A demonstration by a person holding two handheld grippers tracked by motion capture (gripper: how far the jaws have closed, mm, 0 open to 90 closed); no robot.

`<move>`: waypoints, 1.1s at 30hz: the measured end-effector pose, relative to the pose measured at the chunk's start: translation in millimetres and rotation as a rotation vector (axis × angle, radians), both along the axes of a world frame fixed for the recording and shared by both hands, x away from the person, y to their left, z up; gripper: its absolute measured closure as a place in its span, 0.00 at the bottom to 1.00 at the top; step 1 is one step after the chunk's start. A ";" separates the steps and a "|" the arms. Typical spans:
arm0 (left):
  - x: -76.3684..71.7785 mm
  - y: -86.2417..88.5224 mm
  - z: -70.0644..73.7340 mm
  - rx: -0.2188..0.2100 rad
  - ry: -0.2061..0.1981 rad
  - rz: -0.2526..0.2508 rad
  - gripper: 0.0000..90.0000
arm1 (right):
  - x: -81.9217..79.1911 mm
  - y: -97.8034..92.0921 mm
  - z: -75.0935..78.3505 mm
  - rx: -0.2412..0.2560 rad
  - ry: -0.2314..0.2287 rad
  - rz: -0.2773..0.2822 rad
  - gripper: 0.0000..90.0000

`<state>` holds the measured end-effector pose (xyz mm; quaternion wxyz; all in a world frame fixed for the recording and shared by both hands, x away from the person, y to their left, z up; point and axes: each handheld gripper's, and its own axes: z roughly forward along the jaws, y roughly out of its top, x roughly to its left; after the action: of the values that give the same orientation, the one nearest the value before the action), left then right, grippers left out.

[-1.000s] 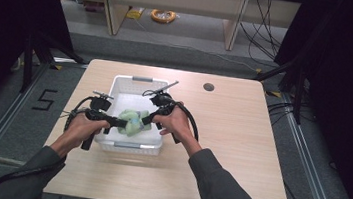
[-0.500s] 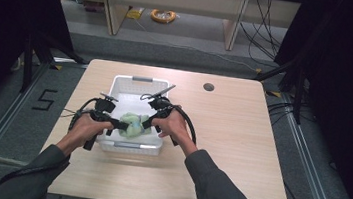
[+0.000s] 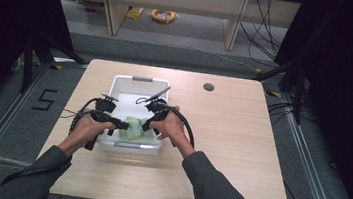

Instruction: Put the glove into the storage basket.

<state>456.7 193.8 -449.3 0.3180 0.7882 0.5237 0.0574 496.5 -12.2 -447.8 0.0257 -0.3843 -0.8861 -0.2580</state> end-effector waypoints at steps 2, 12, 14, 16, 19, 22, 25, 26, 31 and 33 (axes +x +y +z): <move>0.0 -0.2 1.4 0.001 -0.010 0.002 0.59 | 0.1 0.4 1.0 -0.008 -0.016 0.002 0.70; -3.7 -0.2 14.2 -0.007 -0.072 0.029 0.53 | -0.2 -0.8 15.5 -0.007 -0.077 0.006 0.61; -6.6 -0.5 17.9 -0.021 -0.089 0.030 0.50 | -0.9 -2.3 20.2 -0.002 -0.090 0.011 0.60; -10.5 -0.8 23.2 -0.037 -0.104 0.025 0.49 | -1.3 -4.1 23.6 0.011 -0.097 0.014 0.58; -20.2 -3.0 33.3 -0.083 -0.135 0.021 0.45 | -6.1 -10.6 32.9 0.039 -0.102 -0.005 0.53; -25.3 -4.6 36.8 -0.090 -0.146 0.005 0.42 | -7.7 -14.8 36.2 0.054 -0.110 -0.001 0.51; -33.9 -8.2 39.6 -0.106 -0.153 -0.015 0.39 | -13.4 -23.9 43.7 0.075 -0.135 0.002 0.46; -40.1 -10.8 40.4 -0.112 -0.158 -0.026 0.38 | -17.8 -29.1 47.6 0.085 -0.144 0.006 0.44; -53.1 -16.4 44.2 -0.153 -0.172 -0.043 0.36 | -28.8 -42.7 53.7 0.108 -0.141 0.001 0.42; -60.8 -21.5 46.4 -0.175 -0.183 -0.051 0.34 | -34.9 -51.2 55.5 0.109 -0.142 0.005 0.40</move>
<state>395.9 172.3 -402.9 0.4334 0.7620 0.4753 0.0747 461.6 -63.4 -392.3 -0.0158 -0.3609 -0.8711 -0.3326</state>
